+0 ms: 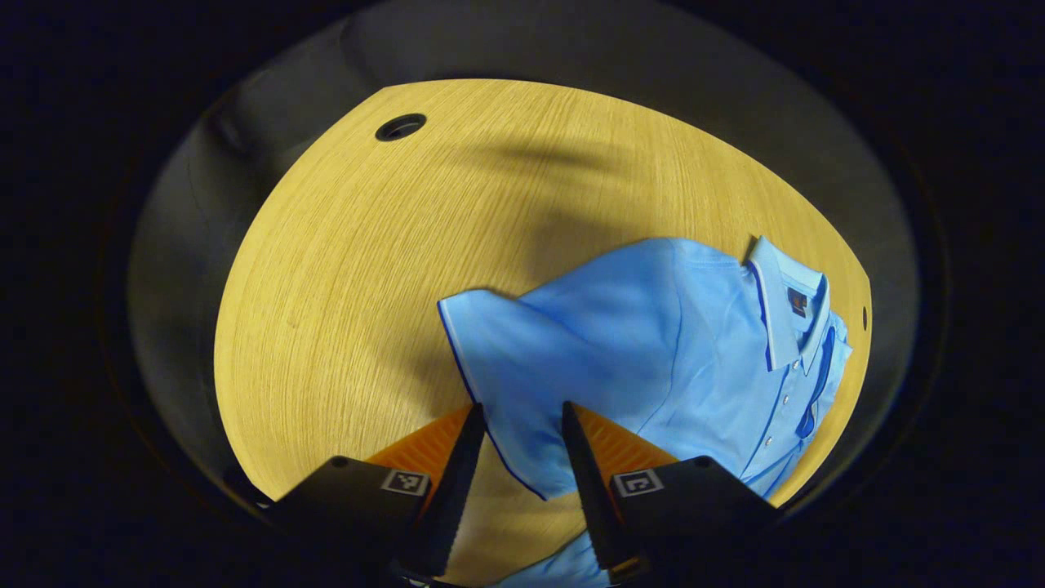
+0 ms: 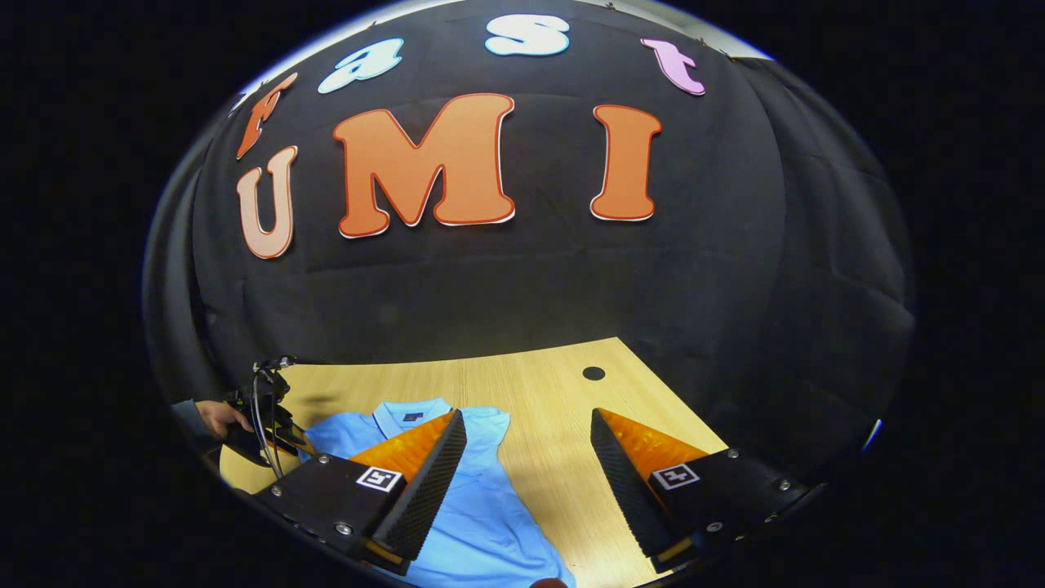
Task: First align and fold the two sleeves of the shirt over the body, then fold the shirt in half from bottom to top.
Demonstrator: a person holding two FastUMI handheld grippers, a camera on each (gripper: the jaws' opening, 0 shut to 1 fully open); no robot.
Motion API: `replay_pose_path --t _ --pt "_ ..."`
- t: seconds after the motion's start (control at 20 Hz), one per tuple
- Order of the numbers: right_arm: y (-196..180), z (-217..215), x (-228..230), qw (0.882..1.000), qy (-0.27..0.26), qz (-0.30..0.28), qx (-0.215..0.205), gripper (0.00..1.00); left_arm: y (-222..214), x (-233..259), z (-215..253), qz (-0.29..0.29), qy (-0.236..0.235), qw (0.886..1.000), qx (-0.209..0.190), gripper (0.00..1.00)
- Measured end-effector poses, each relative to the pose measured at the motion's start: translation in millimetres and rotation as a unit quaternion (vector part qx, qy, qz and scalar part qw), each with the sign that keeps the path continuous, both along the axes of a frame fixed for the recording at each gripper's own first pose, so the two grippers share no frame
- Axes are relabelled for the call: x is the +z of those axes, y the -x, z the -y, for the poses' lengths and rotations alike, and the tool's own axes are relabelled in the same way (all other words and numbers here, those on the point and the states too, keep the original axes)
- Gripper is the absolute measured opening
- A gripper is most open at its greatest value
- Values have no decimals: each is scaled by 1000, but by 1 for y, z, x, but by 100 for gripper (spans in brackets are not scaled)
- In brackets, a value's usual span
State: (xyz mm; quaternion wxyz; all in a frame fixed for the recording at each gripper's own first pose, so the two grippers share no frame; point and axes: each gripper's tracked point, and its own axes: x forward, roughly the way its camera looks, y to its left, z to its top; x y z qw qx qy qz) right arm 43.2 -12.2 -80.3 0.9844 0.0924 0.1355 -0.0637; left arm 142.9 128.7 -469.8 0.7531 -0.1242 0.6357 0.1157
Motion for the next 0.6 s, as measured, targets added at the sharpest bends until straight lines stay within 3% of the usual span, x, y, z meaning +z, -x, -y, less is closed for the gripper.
replay_pose_path --t 0.1,0.2,0.4,0.6 --pt "2 3 0 1000 -1 0 -3 95 -3 1 5 6 10 1000 1 21" --pt "6 5 -3 1000 -2 -7 -5 95 -4 3 16 8 22 1000 -15 12" --pt "10 11 -4 1000 6 -9 -11 96 -31 30 34 70 25 995 -61 11" --pt "14 12 -9 1000 -2 -16 -10 95 -51 58 93 112 65 984 -124 11"
